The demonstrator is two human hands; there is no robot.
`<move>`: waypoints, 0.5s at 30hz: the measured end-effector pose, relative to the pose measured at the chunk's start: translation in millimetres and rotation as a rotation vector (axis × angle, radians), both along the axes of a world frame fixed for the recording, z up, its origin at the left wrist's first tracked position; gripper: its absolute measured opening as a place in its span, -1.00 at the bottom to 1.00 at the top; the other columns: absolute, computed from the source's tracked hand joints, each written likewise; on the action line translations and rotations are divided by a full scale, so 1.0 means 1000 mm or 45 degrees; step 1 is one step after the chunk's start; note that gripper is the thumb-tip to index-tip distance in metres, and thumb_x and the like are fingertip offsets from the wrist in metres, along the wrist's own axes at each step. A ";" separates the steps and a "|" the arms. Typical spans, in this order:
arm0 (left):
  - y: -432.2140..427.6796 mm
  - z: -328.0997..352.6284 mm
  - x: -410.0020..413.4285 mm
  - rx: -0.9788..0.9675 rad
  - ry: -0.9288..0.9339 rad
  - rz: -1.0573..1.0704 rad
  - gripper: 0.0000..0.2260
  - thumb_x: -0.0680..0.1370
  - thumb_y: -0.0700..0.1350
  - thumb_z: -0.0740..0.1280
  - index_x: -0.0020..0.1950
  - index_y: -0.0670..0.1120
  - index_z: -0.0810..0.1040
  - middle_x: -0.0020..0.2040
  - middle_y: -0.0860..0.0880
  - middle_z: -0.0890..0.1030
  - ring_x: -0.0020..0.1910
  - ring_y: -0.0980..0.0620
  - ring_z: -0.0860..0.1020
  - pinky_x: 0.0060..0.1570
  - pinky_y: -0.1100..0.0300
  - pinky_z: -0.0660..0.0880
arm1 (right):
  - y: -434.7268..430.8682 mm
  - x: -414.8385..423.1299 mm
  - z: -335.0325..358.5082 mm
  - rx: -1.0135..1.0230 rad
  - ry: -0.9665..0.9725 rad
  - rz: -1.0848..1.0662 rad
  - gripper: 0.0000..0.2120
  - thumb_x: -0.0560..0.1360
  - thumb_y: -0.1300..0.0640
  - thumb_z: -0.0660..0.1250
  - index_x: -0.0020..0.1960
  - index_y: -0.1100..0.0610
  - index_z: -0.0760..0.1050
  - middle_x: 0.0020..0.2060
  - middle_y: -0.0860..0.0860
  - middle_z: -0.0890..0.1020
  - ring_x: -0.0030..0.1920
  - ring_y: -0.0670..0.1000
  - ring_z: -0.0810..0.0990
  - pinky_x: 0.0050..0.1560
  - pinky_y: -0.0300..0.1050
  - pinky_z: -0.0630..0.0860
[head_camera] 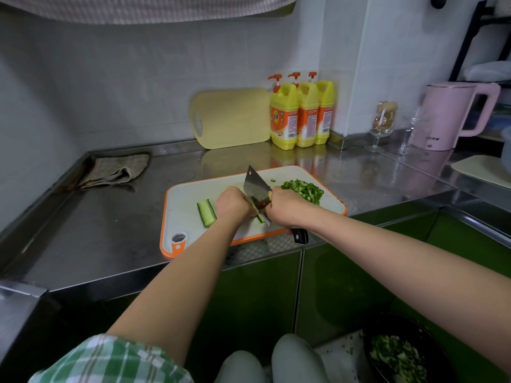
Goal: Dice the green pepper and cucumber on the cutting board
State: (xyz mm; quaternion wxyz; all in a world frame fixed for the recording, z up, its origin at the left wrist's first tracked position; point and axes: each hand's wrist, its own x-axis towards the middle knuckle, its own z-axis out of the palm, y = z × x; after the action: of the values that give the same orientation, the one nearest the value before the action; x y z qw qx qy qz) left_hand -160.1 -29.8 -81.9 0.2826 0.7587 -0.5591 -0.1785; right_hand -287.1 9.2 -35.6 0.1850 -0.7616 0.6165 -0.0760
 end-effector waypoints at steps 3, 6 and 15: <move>0.002 0.002 -0.001 0.015 -0.010 -0.003 -0.80 0.33 -0.11 0.57 -0.10 -0.14 0.72 -0.09 -0.09 0.70 -0.08 -0.07 0.64 -0.12 0.13 0.54 | -0.002 0.005 0.002 -0.012 0.090 0.013 -0.74 0.59 0.24 0.16 0.25 0.32 0.32 0.00 0.20 0.56 -0.19 0.13 0.58 -0.38 -0.12 0.40; 0.003 0.003 -0.001 0.028 -0.020 -0.001 -0.81 0.32 -0.11 0.57 -0.11 -0.12 0.73 -0.10 -0.08 0.70 -0.08 -0.06 0.64 -0.13 0.14 0.55 | -0.003 0.009 0.002 -0.067 0.210 0.051 -0.67 0.57 0.26 0.18 0.31 0.33 0.33 0.14 0.20 0.56 0.04 0.16 0.62 -0.36 -0.14 0.41; 0.005 0.005 -0.001 0.023 -0.027 -0.017 -0.83 0.35 -0.15 0.54 -0.08 -0.12 0.73 -0.06 -0.09 0.70 -0.05 -0.06 0.63 -0.09 0.14 0.54 | 0.000 0.011 -0.006 -0.076 0.122 -0.025 -0.66 0.57 0.28 0.19 0.32 0.29 0.31 0.18 0.22 0.53 0.10 0.19 0.58 -0.24 -0.08 0.43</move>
State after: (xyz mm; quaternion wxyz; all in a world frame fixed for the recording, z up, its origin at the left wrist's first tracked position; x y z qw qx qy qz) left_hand -161.4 -24.4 -77.1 0.2685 0.7594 -0.5656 -0.1772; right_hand -275.7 9.0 -41.5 0.1316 -0.7634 0.6296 -0.0596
